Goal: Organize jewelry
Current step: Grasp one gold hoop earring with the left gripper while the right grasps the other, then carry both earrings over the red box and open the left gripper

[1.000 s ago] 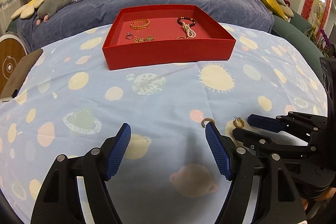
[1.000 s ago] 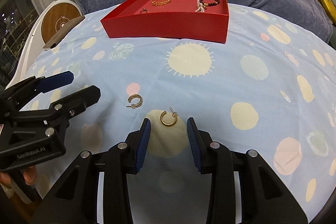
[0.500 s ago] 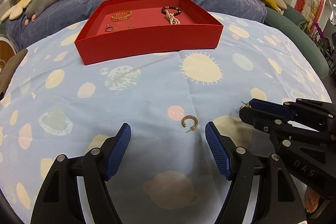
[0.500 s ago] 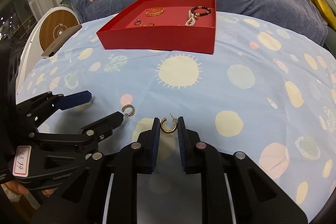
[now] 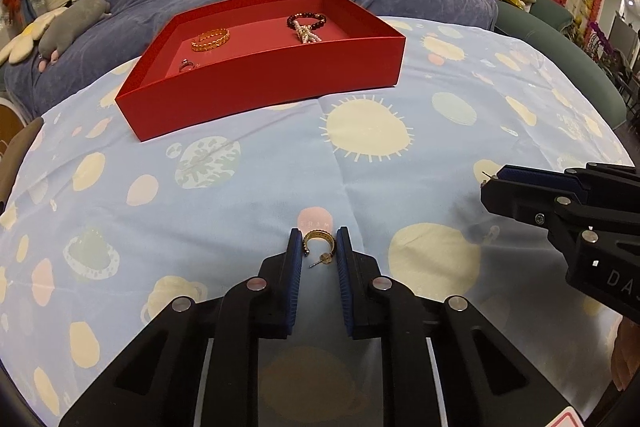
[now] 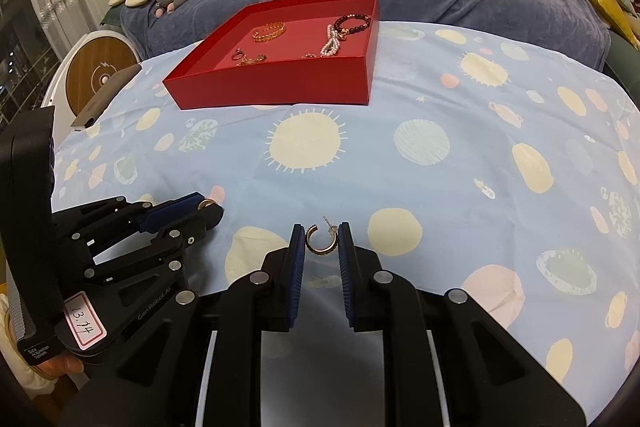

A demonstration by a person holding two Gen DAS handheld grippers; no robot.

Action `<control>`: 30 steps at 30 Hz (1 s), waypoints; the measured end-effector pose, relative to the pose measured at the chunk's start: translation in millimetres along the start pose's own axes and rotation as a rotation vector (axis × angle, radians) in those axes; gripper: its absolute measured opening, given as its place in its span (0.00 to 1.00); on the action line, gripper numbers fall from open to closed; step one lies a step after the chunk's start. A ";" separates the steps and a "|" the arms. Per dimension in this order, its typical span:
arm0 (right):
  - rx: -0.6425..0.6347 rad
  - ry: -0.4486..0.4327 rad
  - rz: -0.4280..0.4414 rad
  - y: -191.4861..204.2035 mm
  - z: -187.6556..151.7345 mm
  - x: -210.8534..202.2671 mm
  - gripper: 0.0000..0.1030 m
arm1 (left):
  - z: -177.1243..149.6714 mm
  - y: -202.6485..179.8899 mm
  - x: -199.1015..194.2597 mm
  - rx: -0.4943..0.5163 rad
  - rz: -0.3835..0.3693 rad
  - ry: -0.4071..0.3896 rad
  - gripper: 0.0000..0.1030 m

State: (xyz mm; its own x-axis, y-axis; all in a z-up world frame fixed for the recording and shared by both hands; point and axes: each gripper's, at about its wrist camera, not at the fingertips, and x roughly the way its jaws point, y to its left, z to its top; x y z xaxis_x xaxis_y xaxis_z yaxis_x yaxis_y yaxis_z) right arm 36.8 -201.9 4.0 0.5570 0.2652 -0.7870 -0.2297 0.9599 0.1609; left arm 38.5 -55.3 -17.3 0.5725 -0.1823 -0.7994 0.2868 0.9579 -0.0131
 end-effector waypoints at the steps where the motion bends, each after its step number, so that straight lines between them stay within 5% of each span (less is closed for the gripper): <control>1: 0.002 -0.003 0.000 0.1 0.6 -0.4 0.16 | -0.5 1.1 -2.1 -0.001 -0.002 -0.002 0.14; 19: 0.003 -0.071 0.061 23.1 31.4 -12.3 0.16 | 28.9 51.1 -57.1 -0.145 -0.019 -0.126 0.14; 30: 0.024 -0.142 0.108 21.7 111.6 -15.1 0.16 | 97.8 84.9 -57.1 -0.188 0.013 -0.184 0.14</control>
State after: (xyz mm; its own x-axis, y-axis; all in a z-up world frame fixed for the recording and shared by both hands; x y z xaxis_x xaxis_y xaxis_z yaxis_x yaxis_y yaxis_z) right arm 112.5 -174.9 85.9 0.6376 0.3757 -0.6726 -0.2759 0.9265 0.2559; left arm 105.2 14.8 86.0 0.7100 -0.1904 -0.6779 0.1407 0.9817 -0.1283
